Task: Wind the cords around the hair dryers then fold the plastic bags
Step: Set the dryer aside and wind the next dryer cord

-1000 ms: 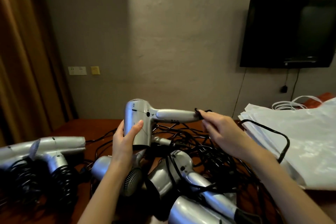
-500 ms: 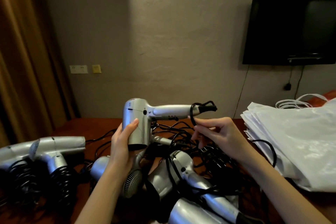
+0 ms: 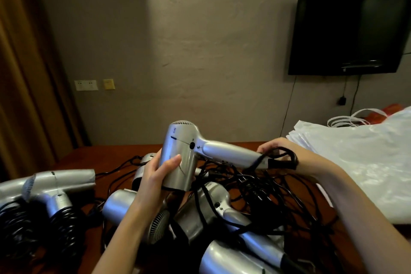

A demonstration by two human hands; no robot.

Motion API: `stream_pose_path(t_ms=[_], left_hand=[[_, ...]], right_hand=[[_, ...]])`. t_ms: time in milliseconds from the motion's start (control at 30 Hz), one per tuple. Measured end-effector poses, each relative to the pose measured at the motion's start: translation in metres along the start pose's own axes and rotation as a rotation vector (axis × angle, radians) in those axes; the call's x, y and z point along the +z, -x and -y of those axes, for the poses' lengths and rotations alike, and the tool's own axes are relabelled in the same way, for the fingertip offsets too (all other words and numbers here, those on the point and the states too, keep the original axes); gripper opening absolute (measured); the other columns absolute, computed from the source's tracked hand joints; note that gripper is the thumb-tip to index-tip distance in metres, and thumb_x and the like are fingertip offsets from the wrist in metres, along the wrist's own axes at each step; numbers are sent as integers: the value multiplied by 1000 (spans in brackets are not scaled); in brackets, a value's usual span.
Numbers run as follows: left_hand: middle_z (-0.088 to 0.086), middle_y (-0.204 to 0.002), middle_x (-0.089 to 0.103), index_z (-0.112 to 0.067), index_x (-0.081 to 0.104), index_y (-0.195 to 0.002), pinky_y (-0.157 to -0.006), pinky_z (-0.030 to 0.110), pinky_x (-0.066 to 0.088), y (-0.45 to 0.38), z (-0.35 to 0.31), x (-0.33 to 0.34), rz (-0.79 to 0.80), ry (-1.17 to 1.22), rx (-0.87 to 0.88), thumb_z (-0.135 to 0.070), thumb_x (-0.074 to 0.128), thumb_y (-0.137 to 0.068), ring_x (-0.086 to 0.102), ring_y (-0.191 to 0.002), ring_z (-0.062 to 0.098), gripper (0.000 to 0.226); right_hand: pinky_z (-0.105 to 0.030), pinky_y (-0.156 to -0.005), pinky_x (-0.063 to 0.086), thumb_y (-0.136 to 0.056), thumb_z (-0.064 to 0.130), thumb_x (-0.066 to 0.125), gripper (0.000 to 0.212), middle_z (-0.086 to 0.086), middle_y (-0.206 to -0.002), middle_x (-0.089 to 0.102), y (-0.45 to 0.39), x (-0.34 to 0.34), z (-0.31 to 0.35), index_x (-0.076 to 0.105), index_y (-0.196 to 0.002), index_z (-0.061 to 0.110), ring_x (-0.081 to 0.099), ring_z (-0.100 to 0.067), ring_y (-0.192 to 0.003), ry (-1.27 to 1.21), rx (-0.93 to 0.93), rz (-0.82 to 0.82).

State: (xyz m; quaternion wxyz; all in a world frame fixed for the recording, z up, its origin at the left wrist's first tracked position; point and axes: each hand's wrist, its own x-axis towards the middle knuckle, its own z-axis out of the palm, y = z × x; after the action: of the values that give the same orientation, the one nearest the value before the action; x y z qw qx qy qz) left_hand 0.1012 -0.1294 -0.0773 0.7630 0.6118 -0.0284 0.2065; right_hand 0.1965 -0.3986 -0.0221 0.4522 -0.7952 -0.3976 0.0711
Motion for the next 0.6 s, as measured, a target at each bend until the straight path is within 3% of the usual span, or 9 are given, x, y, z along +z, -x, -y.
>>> stream_pose_path(t_ms=[100,200,333,433,533,600], left_hand=[[1,-76,70,-17,66,-102,-58,34,49,0,2,-1,-3,-67,23,-46,72,-53,64,-65,17,58],[0,-80,72,-18,67,-105,-58,35,51,1,2,-2,3,-122,46,-48,72,-54,66,-69,18,59],[-3,-85,74,-20,66,-107,-58,28,54,1,2,-1,-19,-175,101,-50,71,-55,69,-74,15,61],[-1,-86,74,-19,67,-107,-61,29,53,1,4,-2,-77,-166,112,-51,70,-56,68,-76,15,60],[3,-91,74,-22,69,-105,-71,42,54,-2,7,-5,-149,-168,136,-51,72,-59,69,-83,23,55],[8,-95,74,-24,70,-105,-80,51,53,-5,8,-7,-196,-140,133,-52,73,-59,69,-90,31,53]], right_hand=[[-14,-51,40,-84,29,69,22,-5,-71,59,-1,-1,1,70,-81,7,52,-9,-59,-193,88,17],[-11,-43,35,-83,21,64,14,-5,-62,50,1,-3,7,67,-80,8,44,-6,-49,-346,110,-53],[-8,-52,37,-87,15,63,12,8,-57,56,2,-5,24,69,-78,11,48,-1,-54,-137,25,-156],[-11,-61,45,-89,10,62,12,7,-64,65,4,-7,36,72,-82,11,58,-4,-65,-98,-22,-223],[-15,-63,49,-91,7,58,17,4,-70,69,9,-4,46,73,-92,16,63,-6,-67,48,-65,-166],[-20,-55,47,-94,7,56,21,3,-70,66,10,7,51,72,-94,19,60,-8,-59,156,-113,-113]])
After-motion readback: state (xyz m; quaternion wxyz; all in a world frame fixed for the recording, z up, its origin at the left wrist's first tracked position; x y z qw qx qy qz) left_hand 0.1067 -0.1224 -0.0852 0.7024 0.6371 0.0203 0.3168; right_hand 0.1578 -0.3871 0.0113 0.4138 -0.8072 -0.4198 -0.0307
